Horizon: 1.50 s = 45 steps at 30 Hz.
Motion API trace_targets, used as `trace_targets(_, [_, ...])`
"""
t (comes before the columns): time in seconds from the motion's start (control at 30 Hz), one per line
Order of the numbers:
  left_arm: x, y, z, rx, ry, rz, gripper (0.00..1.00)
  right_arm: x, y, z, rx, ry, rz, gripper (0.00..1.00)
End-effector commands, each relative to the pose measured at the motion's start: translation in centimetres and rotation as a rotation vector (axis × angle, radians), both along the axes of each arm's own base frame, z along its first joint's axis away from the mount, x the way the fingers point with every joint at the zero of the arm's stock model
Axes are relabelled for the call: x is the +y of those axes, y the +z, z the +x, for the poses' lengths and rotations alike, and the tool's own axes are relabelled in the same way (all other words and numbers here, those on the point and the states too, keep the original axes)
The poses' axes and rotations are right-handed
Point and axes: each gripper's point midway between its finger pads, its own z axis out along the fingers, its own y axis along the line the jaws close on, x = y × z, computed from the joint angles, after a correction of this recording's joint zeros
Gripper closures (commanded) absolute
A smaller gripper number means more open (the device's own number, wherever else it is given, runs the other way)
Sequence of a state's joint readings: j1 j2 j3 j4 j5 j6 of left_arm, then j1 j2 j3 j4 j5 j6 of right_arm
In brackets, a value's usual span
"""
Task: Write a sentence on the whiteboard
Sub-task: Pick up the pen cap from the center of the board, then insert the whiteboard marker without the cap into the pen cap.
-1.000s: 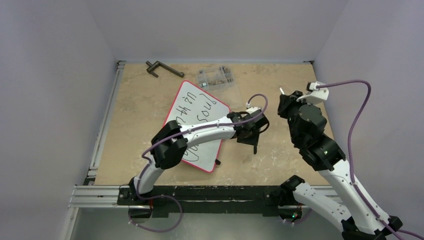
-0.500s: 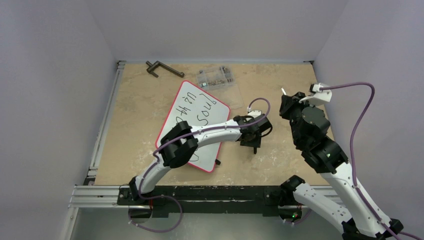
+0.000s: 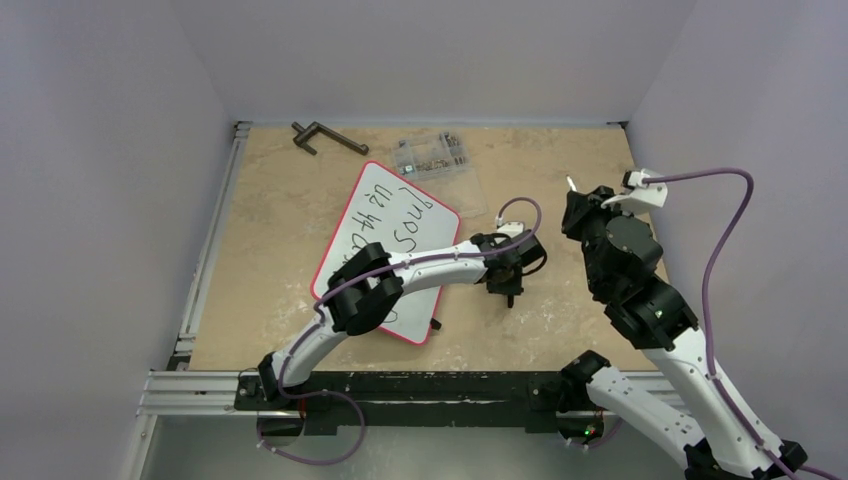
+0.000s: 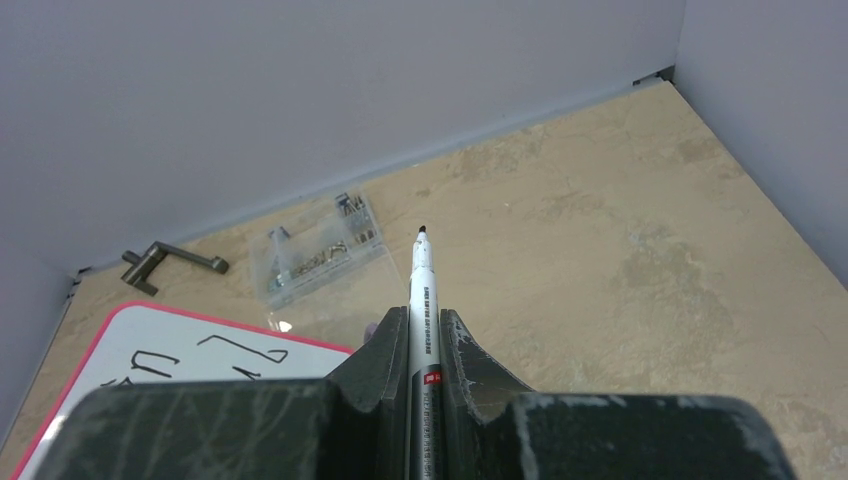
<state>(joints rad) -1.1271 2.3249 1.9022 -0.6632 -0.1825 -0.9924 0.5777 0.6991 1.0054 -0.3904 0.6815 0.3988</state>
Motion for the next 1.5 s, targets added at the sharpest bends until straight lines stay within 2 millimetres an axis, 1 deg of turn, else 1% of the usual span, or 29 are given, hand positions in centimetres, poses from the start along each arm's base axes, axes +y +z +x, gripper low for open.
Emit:
trace_targets(0.0, [-1.0,-1.3,-0.4,0.030,0.024,-0.029,0.76,-0.7,0.8,-0.3,-0.031,-0.028,0.003,1.00])
trace_targets(0.03, [-1.0,-1.7,-0.3,0.034,0.025,-0.030,0.80,-0.7,0.7,-0.3,-0.031,-0.029,0.003,1.00])
trace_targets(0.1, [-1.1,-2.2,-0.5,0.040,0.023,-0.030,0.90,-0.8,0.6,-0.3,-0.028,-0.030,0.002,1.00])
trace_targets(0.13, [-1.1,-2.2,-0.5,0.040,0.022,-0.033,0.99,-0.8,0.5,-0.4,-0.026,-0.029,0.000,1.00])
trace_targets(0.2, [-0.8,-1.6,-0.5,0.027,0.034,-0.049,1.00,-0.7,0.3,-0.4,-0.020,-0.029,-0.003,1.00])
trace_targets(0.27, [-0.4,-0.2,-0.2,0.003,0.055,-0.075,1.00,-0.8,0.4,-0.5,-0.022,-0.028,0.000,1.00])
trace_targets(0.4, [0.7,3.6,0.7,-0.040,0.104,-0.126,1.00,-0.5,0.7,-0.6,-0.037,-0.005,0.012,1.00])
trace_targets(0.53, [2.8,7.6,2.0,-0.052,0.190,-0.201,1.00,0.4,1.4,-0.6,-0.066,0.048,0.025,1.00])
trace_targets(0.57, [3.7,8.9,2.7,-0.056,0.225,-0.227,1.00,0.7,1.6,-0.6,-0.074,0.069,0.024,1.00])
trace_targets(0.6, [4.5,10.6,3.2,-0.063,0.259,-0.263,1.00,1.1,1.7,-0.7,-0.083,0.091,0.024,1.00])
trace_targets(0.67, [6.2,12.3,3.9,-0.057,0.321,-0.305,1.00,1.6,2.1,-0.7,-0.103,0.124,0.028,1.00])
trace_targets(0.77, [8.9,15.3,5.1,-0.068,0.417,-0.390,1.00,2.4,2.3,-0.8,-0.125,0.171,0.034,1.00])
trace_targets(0.9, [13.5,19.2,6.5,-0.144,0.578,-0.466,1.00,4.4,2.3,-1.1,-0.168,0.283,0.046,1.00])
trace_targets(0.93, [14.7,20.4,6.8,-0.181,0.612,-0.482,1.00,5.2,2.1,-1.2,-0.175,0.324,0.049,1.00])
trace_targets(1.03, [18.6,23.1,7.1,-0.293,0.710,-0.507,1.00,6.6,1.9,-1.6,-0.200,0.405,0.064,1.00])
trace_targets(1.13, [22.2,25.3,6.6,-0.373,0.793,-0.553,1.00,8.2,2.0,-2.2,-0.256,0.502,0.072,1.00])
trace_targets(1.17, [23.1,25.4,6.5,-0.390,0.811,-0.560,1.00,8.7,2.1,-2.4,-0.276,0.532,0.077,1.00])
trace_targets(1.23, [24.6,26.5,6.1,-0.427,0.841,-0.598,1.00,9.9,2.2,-2.8,-0.312,0.596,0.082,1.00])
trace_targets(1.37, [27.8,27.3,5.4,-0.472,0.933,-0.645,1.00,12.0,2.3,-3.3,-0.360,0.712,0.109,1.00])
trace_targets(1.47, [29.2,28.2,4.9,-0.482,0.973,-0.697,1.00,14.1,2.0,-3.7,-0.376,0.820,0.130,1.00])
